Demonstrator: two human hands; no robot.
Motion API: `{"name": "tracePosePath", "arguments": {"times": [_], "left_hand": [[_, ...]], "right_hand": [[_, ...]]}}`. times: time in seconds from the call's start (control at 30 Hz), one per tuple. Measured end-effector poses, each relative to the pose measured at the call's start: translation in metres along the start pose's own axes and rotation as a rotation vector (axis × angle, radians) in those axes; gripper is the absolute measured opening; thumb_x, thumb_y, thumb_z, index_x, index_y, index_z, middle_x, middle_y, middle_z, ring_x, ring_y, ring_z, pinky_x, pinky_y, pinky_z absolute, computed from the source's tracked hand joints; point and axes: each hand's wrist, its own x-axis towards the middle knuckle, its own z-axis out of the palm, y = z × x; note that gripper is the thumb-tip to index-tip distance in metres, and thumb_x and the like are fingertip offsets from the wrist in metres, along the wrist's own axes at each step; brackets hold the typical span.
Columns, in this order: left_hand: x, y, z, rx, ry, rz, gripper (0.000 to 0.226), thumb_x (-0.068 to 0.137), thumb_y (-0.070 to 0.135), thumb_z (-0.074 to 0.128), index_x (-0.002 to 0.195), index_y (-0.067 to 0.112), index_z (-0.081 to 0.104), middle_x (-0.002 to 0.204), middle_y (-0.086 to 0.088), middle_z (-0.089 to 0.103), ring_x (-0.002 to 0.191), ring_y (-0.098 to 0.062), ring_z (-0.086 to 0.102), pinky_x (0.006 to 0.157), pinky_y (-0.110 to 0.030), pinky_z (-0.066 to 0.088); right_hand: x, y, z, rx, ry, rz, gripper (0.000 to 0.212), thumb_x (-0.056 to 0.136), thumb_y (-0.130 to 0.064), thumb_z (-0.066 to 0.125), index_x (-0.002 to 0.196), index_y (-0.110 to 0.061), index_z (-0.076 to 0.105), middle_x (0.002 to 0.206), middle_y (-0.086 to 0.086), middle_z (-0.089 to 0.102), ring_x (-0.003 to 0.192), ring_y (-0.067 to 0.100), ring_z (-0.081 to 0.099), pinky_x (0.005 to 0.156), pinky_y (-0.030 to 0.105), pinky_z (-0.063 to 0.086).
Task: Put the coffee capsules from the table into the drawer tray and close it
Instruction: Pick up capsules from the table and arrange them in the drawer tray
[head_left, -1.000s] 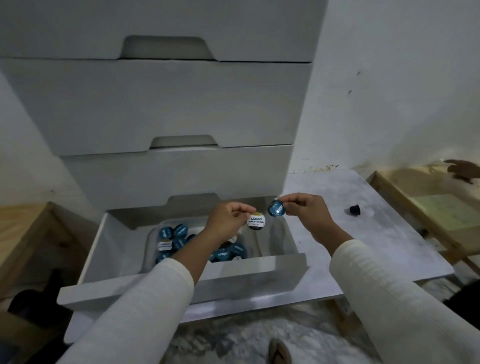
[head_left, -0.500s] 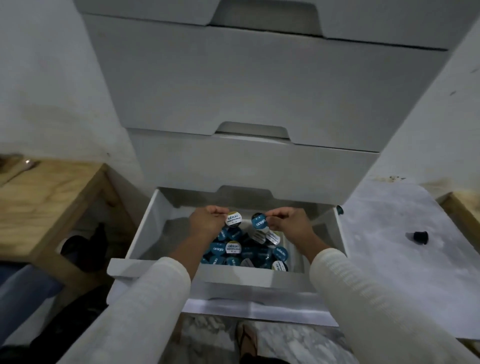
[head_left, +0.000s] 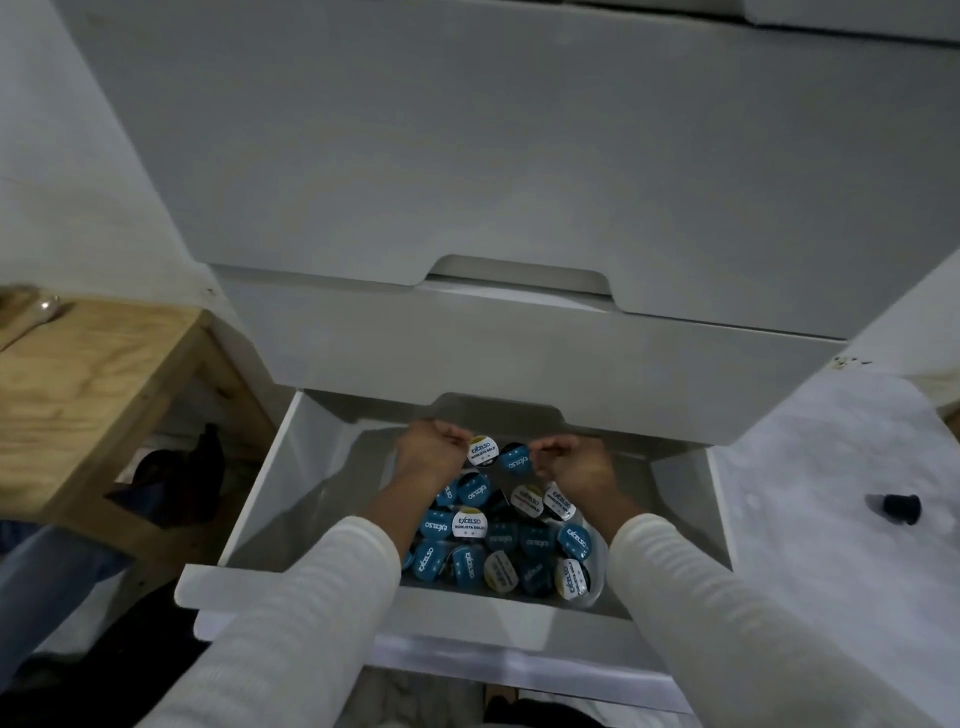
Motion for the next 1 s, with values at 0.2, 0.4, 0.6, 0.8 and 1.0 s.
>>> {"name": "tracePosePath", "arguments": {"times": [0.2, 0.4, 0.6, 0.8, 1.0], "left_hand": [[0.006, 0.000, 0.006, 0.114, 0.028, 0.008, 0.014, 0.088, 0.012, 0.060, 0.089, 0.018, 0.072, 0.103, 0.000, 0.073, 0.081, -0.009, 0.061, 0.082, -0.018, 0.047], [0.004, 0.003, 0.007, 0.288, 0.064, 0.046, 0.020, 0.086, 0.011, 0.062, 0.075, 0.025, 0.069, 0.090, 0.001, 0.073, 0.075, -0.011, 0.067, 0.072, -0.024, 0.057], [-0.013, 0.007, 0.001, 0.509, 0.088, 0.204, 0.017, 0.090, 0.018, 0.054, 0.085, 0.015, 0.070, 0.082, -0.009, 0.072, 0.074, -0.021, 0.069, 0.069, -0.032, 0.061], [-0.045, 0.016, 0.003, 0.797, 0.088, 0.453, 0.026, 0.094, 0.012, 0.046, 0.113, 0.001, 0.059, 0.116, -0.015, 0.061, 0.108, -0.028, 0.057, 0.087, -0.035, 0.049], [-0.076, 0.012, 0.018, 0.905, 0.087, 0.669, 0.029, 0.095, 0.014, 0.039, 0.113, 0.003, 0.059, 0.120, -0.015, 0.056, 0.114, -0.028, 0.046, 0.100, -0.034, 0.036]], "right_hand": [[0.004, 0.004, 0.004, -0.046, -0.007, 0.049, 0.017, 0.081, 0.001, 0.064, 0.074, -0.013, 0.069, 0.077, 0.005, 0.067, 0.070, 0.018, 0.061, 0.078, 0.030, 0.054], [-0.001, 0.002, 0.005, -0.085, -0.034, -0.005, 0.010, 0.082, -0.002, 0.065, 0.086, -0.009, 0.071, 0.094, 0.012, 0.072, 0.078, 0.019, 0.064, 0.085, 0.031, 0.053], [-0.017, -0.004, -0.004, -0.507, -0.043, -0.260, 0.022, 0.088, -0.022, 0.058, 0.107, -0.017, 0.068, 0.108, 0.007, 0.071, 0.097, 0.022, 0.065, 0.091, 0.029, 0.050], [-0.045, -0.009, -0.012, -0.852, -0.044, -0.436, 0.032, 0.093, -0.027, 0.045, 0.121, -0.014, 0.055, 0.122, 0.014, 0.060, 0.104, 0.031, 0.057, 0.087, 0.033, 0.046], [-0.079, -0.011, -0.033, -1.034, 0.055, -0.570, 0.045, 0.096, -0.028, 0.037, 0.136, -0.007, 0.036, 0.140, 0.012, 0.042, 0.129, 0.027, 0.038, 0.103, 0.037, 0.037]]}}
